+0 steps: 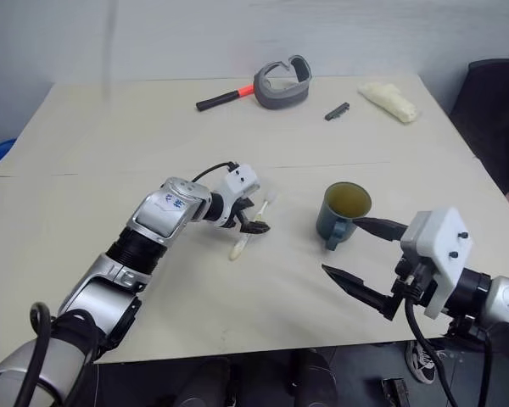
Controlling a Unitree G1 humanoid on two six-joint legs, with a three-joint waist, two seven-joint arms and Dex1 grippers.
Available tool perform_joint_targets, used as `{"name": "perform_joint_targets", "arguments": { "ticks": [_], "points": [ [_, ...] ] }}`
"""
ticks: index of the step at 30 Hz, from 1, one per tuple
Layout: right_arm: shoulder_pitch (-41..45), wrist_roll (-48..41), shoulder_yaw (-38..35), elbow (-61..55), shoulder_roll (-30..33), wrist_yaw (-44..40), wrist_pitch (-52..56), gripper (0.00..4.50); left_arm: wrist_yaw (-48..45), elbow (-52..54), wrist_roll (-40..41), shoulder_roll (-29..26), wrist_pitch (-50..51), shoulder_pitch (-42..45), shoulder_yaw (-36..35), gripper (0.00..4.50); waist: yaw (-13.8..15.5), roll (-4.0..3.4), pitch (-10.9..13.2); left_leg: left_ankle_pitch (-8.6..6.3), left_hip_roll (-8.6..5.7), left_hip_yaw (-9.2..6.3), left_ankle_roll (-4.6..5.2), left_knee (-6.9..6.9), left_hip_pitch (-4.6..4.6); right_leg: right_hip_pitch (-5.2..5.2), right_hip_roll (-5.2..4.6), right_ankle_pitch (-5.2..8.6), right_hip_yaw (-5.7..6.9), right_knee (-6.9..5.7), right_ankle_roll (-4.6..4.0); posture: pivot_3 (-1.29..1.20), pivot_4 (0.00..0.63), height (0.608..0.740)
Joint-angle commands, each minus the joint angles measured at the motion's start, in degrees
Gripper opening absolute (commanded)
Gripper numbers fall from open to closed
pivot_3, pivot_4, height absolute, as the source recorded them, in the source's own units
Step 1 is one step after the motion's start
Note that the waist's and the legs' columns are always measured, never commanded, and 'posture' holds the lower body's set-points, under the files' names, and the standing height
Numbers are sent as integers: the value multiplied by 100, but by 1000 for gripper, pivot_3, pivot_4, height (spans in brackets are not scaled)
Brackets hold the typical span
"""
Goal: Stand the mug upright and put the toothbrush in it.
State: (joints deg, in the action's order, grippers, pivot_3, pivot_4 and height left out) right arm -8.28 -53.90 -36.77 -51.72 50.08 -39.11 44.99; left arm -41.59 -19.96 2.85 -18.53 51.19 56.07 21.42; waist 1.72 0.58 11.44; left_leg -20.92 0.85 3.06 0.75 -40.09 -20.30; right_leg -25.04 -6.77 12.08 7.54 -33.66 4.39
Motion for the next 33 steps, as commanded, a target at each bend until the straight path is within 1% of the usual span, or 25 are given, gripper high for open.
{"name": "perform_joint_targets", "arguments": {
  "ticks": [1, 9, 11, 13, 16, 18, 19, 21, 23, 25, 29, 32, 33],
  "points": [
    [112, -215, -110, -92, 137, 131, -119, 4500, 68, -140, -150, 5, 19, 108, 11, 3340, -5, 0, 0, 0, 0, 1, 0, 0, 2, 1, 0, 0, -1, 0, 0, 0, 150, 740],
    [128, -653, -274, -79, 321, 177, -153, 4500, 44, -216, -261, -166, -31, 89, -23, 905, -11, 0, 0, -1, 4, 11, 0, 0, 6, -3, 1, 0, -13, 11, 0, 0, 150, 740],
    [85, -749, -324, -15, 338, 243, -97, 4500, 113, -213, -211, -189, -235, 135, -222, 439, -9, 0, 0, -1, 4, 12, 0, 0, 7, -4, 0, 0, -14, 11, 0, 0, 150, 740],
    [20, -756, -419, 49, 331, 283, -76, 4500, 203, -164, -18, -122, -406, 190, -573, 438, -5, 1, 0, -1, 6, 12, 0, -1, 4, -8, 0, 0, -14, 10, 0, 0, 150, 740],
    [-111, -786, -725, 236, 281, 389, -35, 4500, 502, -145, 560, 255, -1046, 375, -1550, 438, 1, 3, 2, -1, 6, 14, 0, 0, -3, -20, -1, -1, -16, 0, 0, 0, 150, 740],
    [-223, -888, -975, 371, 236, 481, -8, 4500, 413, -31, 1007, 561, -1535, 472, -2045, 438, 62, 7, 4, 1, 9, 14, -2, -2, -14, -27, -4, -5, -15, -8, 5, 0, 150, 740],
    [-277, -949, -1087, 427, 218, 514, 4, 4500, 335, 38, 1171, 703, -1767, 498, -2180, 438, 88, 7, 4, 10, 6, 19, -19, -3, -18, -30, -4, -7, -15, -5, 8, 0, 150, 740],
    [-419, -1116, -1311, 506, 179, 597, 52, 4500, 149, 178, 1581, 1067, -1964, 574, -2361, 438, 133, 7, 4, 10, -1, 37, -20, -2, -16, -30, -2, -11, -23, 3, 14, 0, 150, 740],
    [-577, -1245, -1473, 527, 167, 659, 69, 4500, 20, 189, 1889, 1473, -2044, 677, -2407, 438, 165, 8, 4, 8, -2, 60, -15, -2, -22, -30, -2, -14, -22, 16, 21, 0, 150, 740],
    [-715, -1287, -1582, 529, 169, 699, 66, 4500, -116, 113, 1998, 1824, -2275, 746, -2321, 438, 189, 8, 4, 3, -9, 70, -7, -4, -26, -29, -2, -21, -26, 29, 32, 0, 150, 740],
    [-887, -1357, -1730, 531, 166, 823, 65, 4500, -294, -214, 2036, 2396, -2764, 805, -2135, 438, 185, 9, 4, -6, -12, 73, 10, -4, -25, -29, 2, -32, -51, 49, 49, 0, 150, 740],
    [-977, -1532, -1828, 448, 184, 900, 54, 4500, -408, -627, 1982, 2713, -3187, 888, -2060, 438, 155, 10, 5, -12, -10, 85, 20, -3, -22, -29, 8, -41, -70, 71, 54, 0, 150, 740],
    [-1006, -1581, -1855, 417, 191, 923, 50, 4500, -455, -773, 1946, 2797, -3379, 923, -2043, 438, 150, 10, 5, -29, -10, 87, 52, -4, -22, -29, 9, -44, -73, 79, 54, 0, 150, 740]
  ]
}}
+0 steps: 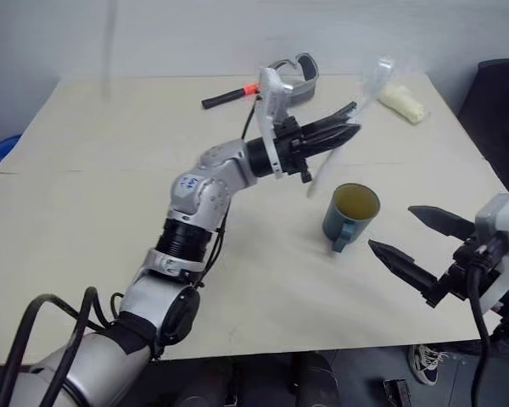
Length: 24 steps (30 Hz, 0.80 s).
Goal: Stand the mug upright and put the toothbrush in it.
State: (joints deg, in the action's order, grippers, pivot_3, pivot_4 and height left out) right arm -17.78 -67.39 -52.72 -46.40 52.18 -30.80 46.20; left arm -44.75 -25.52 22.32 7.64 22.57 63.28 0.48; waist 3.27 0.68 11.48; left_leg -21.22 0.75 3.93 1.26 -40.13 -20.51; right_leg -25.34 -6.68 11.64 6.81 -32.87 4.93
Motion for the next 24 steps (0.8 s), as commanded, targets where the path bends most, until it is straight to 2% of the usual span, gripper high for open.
{"name": "perform_joint_targets", "arguments": {
  "ticks": [1, 11, 13, 15, 19, 24],
  "points": [
    [-83, -264, -276, -142, -10, 118, -78, 4500, -162, -376, -38, 247, -700, 241, 61, 438, -9, 1, 0, -1, 0, 1, 2, 0, 1, 0, 0, 0, -3, 3, 0, 0, 150, 740],
    [-149, -723, -300, -345, 66, 559, -150, 4500, -258, -1979, -219, 754, -2289, 531, -13, 438, -4, 1, 1, -2, 0, 6, 5, 0, 6, 0, 1, -3, -8, 9, -2, 0, 150, 740],
    [-90, -832, -269, -318, 139, 644, -156, 4500, -367, -2241, -203, 833, -2569, 562, -48, 1167, -5, 1, 0, -5, 0, 6, 10, 0, 2, 0, 1, -7, -6, 19, 3, 0, 150, 740],
    [-38, -921, -240, -297, 199, 716, -161, 4500, -387, -2412, -214, 876, -2775, 578, -61, 1699, -7, 1, 0, -6, 0, 8, 12, 0, -1, -1, 1, -10, -7, 20, 6, 0, 150, 740],
    [137, -1006, -73, -126, 328, 753, -157, 4500, -475, -2044, -100, 731, -2490, 394, -20, 2896, -4, 1, 0, -9, -1, 10, 20, 0, -10, -1, 2, -23, -7, 23, 15, 0, 150, 740],
    [364, -630, 344, 202, 379, 529, -209, 4500, -416, -582, 147, 13, -1484, -155, -93, 2896, -39, -3, -2, -8, 0, 15, 18, 0, -11, -1, 3, -27, -13, 35, 22, 0, 150, 740]
  ]
}}
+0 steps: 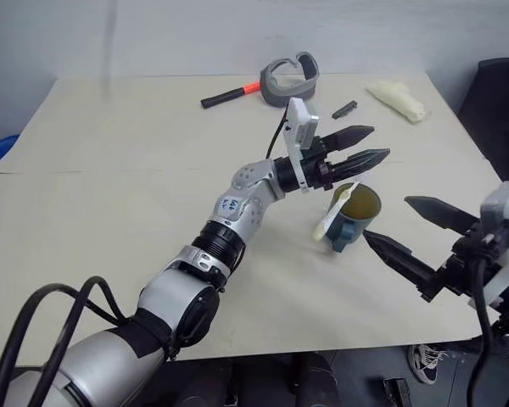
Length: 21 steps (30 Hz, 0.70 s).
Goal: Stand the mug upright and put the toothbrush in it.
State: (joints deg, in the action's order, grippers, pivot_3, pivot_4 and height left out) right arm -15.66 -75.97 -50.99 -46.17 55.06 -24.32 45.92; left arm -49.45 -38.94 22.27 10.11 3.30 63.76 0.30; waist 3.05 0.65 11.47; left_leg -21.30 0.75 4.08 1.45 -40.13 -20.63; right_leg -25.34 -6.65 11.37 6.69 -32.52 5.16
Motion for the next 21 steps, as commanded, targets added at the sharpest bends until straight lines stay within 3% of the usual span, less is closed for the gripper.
{"name": "perform_joint_targets", "arguments": {
  "ticks": [1, 8, 16, 18, 21],
  "points": [
    [244, 317, 299, 237, 105, -138, -202, 4500, 85, 1034, 148, -407, 605, -315, -76, 2896, -31, -1, 0, 5, 1, 6, -9, 0, 2, 0, 3, -1, -6, 0, 1, 0, 150, 740],
    [702, 625, 887, 549, 88, -365, -264, 4500, 417, 2536, 398, -1294, 1777, -741, -220, 2896, 11, -2, -1, 9, 2, 18, -9, -12, 13, -1, 3, -6, -23, -25, -2, 0, 150, 740],
    [913, 1003, 1153, 732, 177, -725, -158, 4500, 54, 3695, 173, -2493, 2676, -1474, 377, 2896, -18, -4, -2, 10, -1, 34, -14, -23, 14, -2, 3, -10, -37, -24, 6, 0, 150, 740],
    [793, 1119, 1106, 694, 238, -935, -115, 4500, -197, 3935, -80, -3107, 2778, -1766, 632, 2896, -35, -4, -2, 12, 1, 37, -16, -23, 16, -4, 5, -10, -40, -28, 6, 0, 150, 740],
    [625, 1202, 1008, 622, 276, -1188, -91, 4500, -283, 4093, -283, -3721, 3199, -2004, 913, 3727, -45, -5, -2, 12, 4, 43, -19, -23, 24, -4, 7, -8, -47, -38, 2, 0, 150, 740]
  ]
}}
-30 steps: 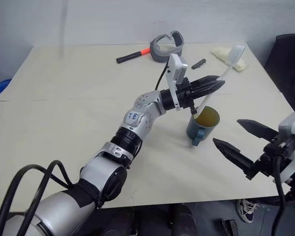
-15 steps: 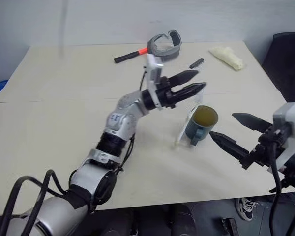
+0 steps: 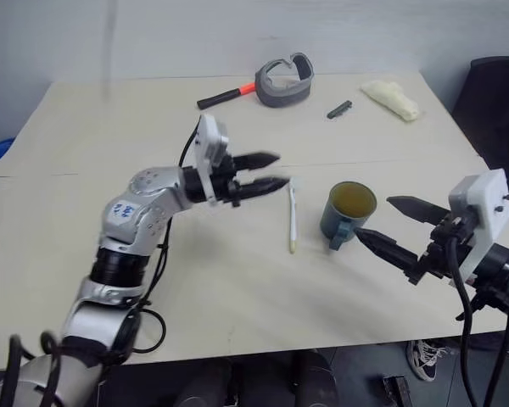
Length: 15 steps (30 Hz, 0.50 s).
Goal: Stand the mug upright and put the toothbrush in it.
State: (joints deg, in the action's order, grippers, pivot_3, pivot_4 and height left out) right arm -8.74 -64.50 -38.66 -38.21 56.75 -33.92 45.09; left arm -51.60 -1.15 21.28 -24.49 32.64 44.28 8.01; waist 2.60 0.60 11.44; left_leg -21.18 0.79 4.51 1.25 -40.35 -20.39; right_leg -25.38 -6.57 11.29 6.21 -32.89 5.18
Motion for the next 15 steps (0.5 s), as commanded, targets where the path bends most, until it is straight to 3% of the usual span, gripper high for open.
{"name": "perform_joint_targets", "arguments": {
  "ticks": [1, 3, 7, 15],
  "points": [
    [-96, 56, -244, -186, 106, -268, -8, 4500, -25, 337, -229, -340, 372, -77, 198, 4023, 2, 0, 0, 0, 0, 1, 0, 0, 2, 0, -1, 0, -3, -3, 0, 0, 150, 740],
    [-148, 40, -264, -211, 110, -333, 8, 4500, -20, 440, -201, -426, 665, -86, 274, 4487, 44, 0, 0, -1, 0, 1, 5, 0, 3, 0, -6, -2, -6, -5, -1, 0, 150, 740],
    [-280, 203, -153, -382, 101, -442, -19, 4500, 453, 388, -443, -454, 1826, 160, 540, 4487, 46, 1, 0, -1, 0, 0, 6, -3, 0, 0, -8, -3, -7, -3, 2, 0, 150, 740],
    [-388, 102, -278, -871, 80, -598, -83, 4500, 1776, -1605, -751, 1200, 3616, 1872, 618, 4487, 52, 4, 1, -5, -10, -2, 13, -21, -15, 0, -7, -9, -5, 4, 12, 0, 150, 740]
  ]
}}
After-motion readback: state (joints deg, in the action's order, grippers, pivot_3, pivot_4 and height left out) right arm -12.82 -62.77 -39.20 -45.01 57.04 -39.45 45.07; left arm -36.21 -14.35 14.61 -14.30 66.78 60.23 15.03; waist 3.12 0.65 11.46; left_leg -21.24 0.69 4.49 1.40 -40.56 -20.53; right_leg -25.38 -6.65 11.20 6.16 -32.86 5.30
